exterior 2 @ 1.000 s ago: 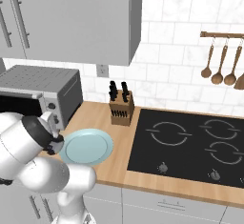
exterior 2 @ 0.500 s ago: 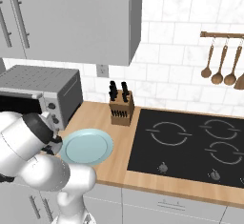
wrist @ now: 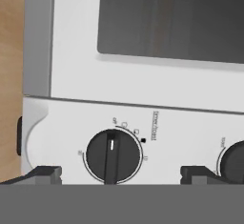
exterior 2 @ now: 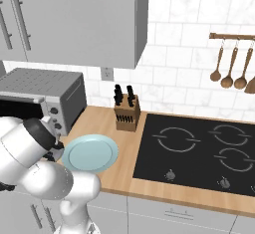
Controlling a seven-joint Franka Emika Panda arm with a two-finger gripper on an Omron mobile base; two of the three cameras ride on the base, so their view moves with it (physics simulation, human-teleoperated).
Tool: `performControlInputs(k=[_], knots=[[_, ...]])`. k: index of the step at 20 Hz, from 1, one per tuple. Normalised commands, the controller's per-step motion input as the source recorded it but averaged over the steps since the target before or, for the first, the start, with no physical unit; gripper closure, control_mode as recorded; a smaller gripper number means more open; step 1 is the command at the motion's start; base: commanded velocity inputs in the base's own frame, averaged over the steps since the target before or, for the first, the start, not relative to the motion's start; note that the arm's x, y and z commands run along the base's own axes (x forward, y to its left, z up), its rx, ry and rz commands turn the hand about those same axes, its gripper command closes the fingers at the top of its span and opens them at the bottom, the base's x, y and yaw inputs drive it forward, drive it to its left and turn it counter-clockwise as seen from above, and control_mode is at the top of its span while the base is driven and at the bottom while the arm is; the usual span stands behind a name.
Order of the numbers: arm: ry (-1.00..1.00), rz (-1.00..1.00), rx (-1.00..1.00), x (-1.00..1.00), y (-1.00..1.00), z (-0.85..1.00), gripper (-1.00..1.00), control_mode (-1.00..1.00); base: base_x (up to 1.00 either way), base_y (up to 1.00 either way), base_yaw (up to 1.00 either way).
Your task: Pick up the kebab skewer and baguette bread, and place them inside the toaster oven. Close the toaster oven door and start by setting the timer.
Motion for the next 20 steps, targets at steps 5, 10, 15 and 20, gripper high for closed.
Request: performControlInputs(k=[5,10,15,20], knots=[[0.00,0.00,0.00,0.00,0.04,0.00,-1.00,-1.00,0.00,0.00,0.00],[0.00,0.00,0.00,-0.07,0.13,0.00,-1.00,-1.00,0.00,0.00,0.00],[0.00,0.00,0.00,-0.02,0.17,0.00,-1.00,-1.00,0.00,0.00,0.00],[0.00,0.00,0.00,0.00,0.02,0.00,-1.00,-1.00,0.00,0.00,0.00]])
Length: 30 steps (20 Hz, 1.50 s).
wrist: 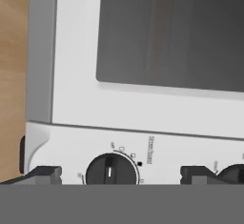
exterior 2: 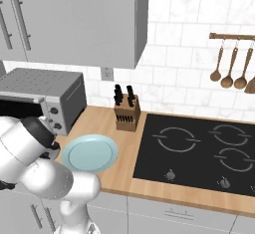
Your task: Pick up the kebab skewer and baguette bread, and place them inside the toaster oven. Close the toaster oven door and start by setting the timer.
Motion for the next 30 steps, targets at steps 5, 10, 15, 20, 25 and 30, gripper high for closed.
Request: performControlInputs(k=[5,10,15,20,25,30], knots=[[0.00,0.00,0.00,0.00,-0.05,0.00,-1.00,-1.00,0.00,0.00,0.00],[0.00,0.00,0.00,0.07,-0.32,0.00,-1.00,-1.00,0.00,0.00,0.00],[-0.01,0.00,0.00,0.23,-0.18,0.00,-1.00,-1.00,0.00,0.00,0.00],[-0.01,0.00,0.00,0.08,0.07,0.00,-1.00,-1.00,0.00,0.00,0.00],[0.00,0.00,0.00,-0.01,0.20,0.00,-1.00,-1.00,0.00,0.00,0.00],[0.00,0.00,0.00,-0.04,0.20,0.00,-1.00,-1.00,0.00,0.00,0.00]])
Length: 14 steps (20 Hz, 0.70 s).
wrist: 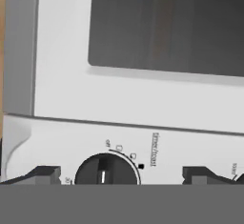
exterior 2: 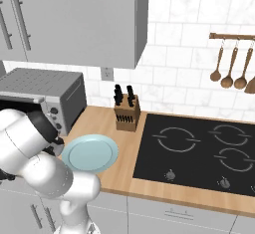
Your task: Pick up the kebab skewer and baguette bread, and place them inside the toaster oven. Close the toaster oven door and start by setting the timer.
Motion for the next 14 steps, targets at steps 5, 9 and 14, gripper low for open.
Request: performControlInputs(k=[5,9,14], knots=[[0.00,0.00,0.00,0.00,0.13,-0.02,-1.00,-1.00,0.00,0.00,0.00],[0.00,0.00,0.00,0.00,0.01,-0.10,-1.00,-1.00,0.00,0.00,0.00],[0.00,0.00,0.00,0.00,0.00,-0.22,-1.00,-1.00,0.00,0.00,0.00]])
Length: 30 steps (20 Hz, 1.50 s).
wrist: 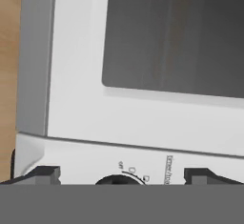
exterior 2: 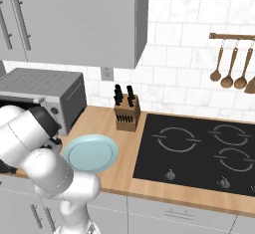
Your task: Pick up the kebab skewer and baguette bread, and place them inside the toaster oven. Close the toaster oven door and start by setting the timer.
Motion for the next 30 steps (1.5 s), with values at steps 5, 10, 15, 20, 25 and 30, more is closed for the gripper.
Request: performControlInputs(k=[5,10,15,20,25,30], knots=[[-0.02,0.00,0.00,0.06,0.00,-0.16,-1.00,-1.00,0.00,0.00,0.00],[-0.04,0.00,0.00,0.12,0.00,-0.06,-1.00,-1.00,0.00,0.00,0.00],[-0.03,0.00,0.00,0.09,-0.03,-0.14,-1.00,-1.00,0.00,0.00,0.00],[-0.05,0.00,0.00,0.16,-0.07,-0.02,1.00,-1.00,0.00,0.00,0.00],[-0.05,-0.01,0.00,0.14,-0.26,0.00,1.00,-1.00,0.00,0.00,0.00],[-0.03,-0.05,0.00,0.00,-0.49,0.00,1.00,-1.00,0.00,0.00,0.00]])
